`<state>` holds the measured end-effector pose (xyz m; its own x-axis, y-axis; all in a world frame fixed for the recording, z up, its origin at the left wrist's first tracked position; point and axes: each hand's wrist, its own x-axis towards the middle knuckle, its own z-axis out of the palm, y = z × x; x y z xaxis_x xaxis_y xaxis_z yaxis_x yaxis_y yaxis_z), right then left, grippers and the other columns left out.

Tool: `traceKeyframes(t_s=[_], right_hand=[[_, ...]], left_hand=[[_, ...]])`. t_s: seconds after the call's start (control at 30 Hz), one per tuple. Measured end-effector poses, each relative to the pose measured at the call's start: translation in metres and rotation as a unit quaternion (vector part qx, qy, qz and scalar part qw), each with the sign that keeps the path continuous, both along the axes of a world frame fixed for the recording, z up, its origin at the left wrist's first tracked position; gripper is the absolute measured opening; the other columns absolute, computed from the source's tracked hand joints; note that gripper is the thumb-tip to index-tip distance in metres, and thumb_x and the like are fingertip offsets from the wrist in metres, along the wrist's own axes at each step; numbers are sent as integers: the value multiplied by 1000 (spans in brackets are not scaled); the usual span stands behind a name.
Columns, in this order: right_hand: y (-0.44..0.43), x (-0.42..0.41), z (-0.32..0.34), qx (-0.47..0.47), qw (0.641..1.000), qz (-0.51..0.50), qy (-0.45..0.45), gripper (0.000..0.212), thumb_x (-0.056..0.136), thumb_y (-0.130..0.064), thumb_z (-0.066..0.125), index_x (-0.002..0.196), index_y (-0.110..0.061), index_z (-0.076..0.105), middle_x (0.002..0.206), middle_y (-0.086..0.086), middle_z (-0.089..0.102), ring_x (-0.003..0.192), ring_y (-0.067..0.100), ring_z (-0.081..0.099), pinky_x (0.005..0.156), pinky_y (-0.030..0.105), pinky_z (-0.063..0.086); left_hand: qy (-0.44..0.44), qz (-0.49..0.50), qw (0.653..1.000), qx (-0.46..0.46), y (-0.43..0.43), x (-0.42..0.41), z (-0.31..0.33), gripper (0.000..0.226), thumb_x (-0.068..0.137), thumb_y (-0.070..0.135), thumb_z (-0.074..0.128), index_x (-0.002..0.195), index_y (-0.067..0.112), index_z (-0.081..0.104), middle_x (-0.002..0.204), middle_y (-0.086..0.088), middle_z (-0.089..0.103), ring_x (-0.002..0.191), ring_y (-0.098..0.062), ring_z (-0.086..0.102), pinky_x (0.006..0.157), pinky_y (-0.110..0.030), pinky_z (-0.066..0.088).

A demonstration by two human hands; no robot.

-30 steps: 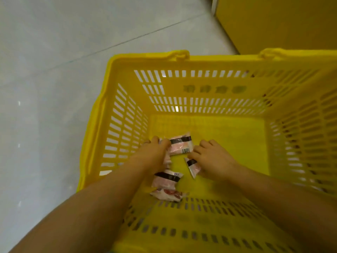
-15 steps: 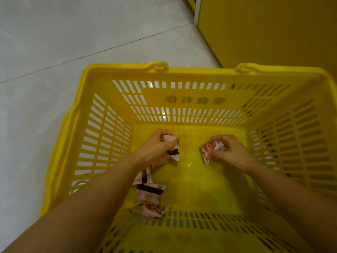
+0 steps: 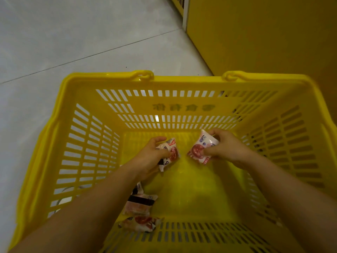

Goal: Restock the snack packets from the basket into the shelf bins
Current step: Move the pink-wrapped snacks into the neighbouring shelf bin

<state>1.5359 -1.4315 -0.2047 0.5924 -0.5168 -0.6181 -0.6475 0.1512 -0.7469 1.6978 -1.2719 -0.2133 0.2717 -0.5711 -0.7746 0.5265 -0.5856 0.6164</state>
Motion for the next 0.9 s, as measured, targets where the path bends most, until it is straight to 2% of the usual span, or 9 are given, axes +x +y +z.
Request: traceKeyframes(t_s=[0.1, 0.2, 0.3, 0.4, 0.5, 0.57, 0.63, 0.77, 0.9], right_hand=[[1, 5, 13, -56, 993, 106, 8, 39, 66, 2, 81, 90, -19, 59, 76, 0, 68, 55, 4, 61, 50, 21, 49], [9, 9, 19, -47, 989, 141, -2, 34, 65, -7, 83, 90, -14, 61, 68, -3, 62, 53, 7, 55, 49, 23, 43], [20, 12, 18, -66, 982, 177, -27, 24, 69, -13, 83, 89, -10, 69, 82, -2, 60, 73, 10, 56, 62, 27, 44], [26, 14, 11, -78, 983, 161, -34, 28, 73, -16, 81, 97, -8, 69, 114, 1, 53, 108, 15, 55, 86, 28, 47], [28, 10, 4, -47, 985, 160, -37, 18, 81, -13, 75, 92, -17, 61, 94, 3, 63, 88, 22, 63, 74, 38, 51], [24, 7, -5, -90, 981, 173, 13, 21, 85, -16, 70, 98, -20, 54, 94, 0, 63, 86, 20, 62, 68, 30, 51], [15, 4, -14, -123, 977, 157, 72, 28, 85, -17, 67, 105, -15, 48, 96, 4, 62, 86, 22, 63, 63, 28, 49], [4, 5, -28, -210, 954, 135, 168, 34, 89, -26, 58, 115, -10, 42, 106, 17, 62, 98, 34, 60, 77, 39, 50], [16, 4, -26, -365, 912, 138, 130, 50, 88, -24, 61, 133, -8, 47, 130, 16, 54, 120, 34, 46, 98, 39, 38]], left_hand=[[-46, -1, 999, -4, -1, 0, -2, 46, 85, 0, 66, 122, 18, 46, 109, -10, 64, 82, -23, 71, 66, -40, 60], [-75, -15, 997, -25, -4, -4, -3, 33, 87, 6, 66, 117, 9, 53, 100, -5, 72, 77, -14, 72, 58, -26, 57], [-62, -53, 996, -37, -6, -8, -3, 20, 93, 15, 59, 111, 6, 61, 89, -5, 75, 81, -15, 72, 67, -26, 58], [4, -83, 995, -48, -3, -2, -1, 25, 96, 20, 53, 117, 10, 62, 108, -11, 71, 100, -23, 68, 83, -35, 55], [-31, -135, 989, -43, 4, 15, 4, 26, 97, 26, 51, 118, 19, 64, 113, 1, 70, 106, -15, 65, 88, -28, 52], [-221, -231, 947, 6, 13, 31, 5, 27, 97, 27, 53, 124, 23, 59, 121, 9, 62, 106, -6, 59, 85, -19, 46], [-367, -344, 859, 94, 27, 43, 2, 42, 93, 24, 61, 133, 21, 51, 132, 0, 53, 112, -14, 54, 91, -27, 47], [-419, -529, 707, 212, 51, 40, -5, 79, 81, 27, 72, 145, 21, 25, 136, -10, 37, 123, -31, 42, 100, -40, 42], [-451, -553, 668, 213, 61, 31, -11, 81, 79, 26, 73, 142, 19, 22, 132, -10, 41, 120, -31, 44, 96, -37, 44]])
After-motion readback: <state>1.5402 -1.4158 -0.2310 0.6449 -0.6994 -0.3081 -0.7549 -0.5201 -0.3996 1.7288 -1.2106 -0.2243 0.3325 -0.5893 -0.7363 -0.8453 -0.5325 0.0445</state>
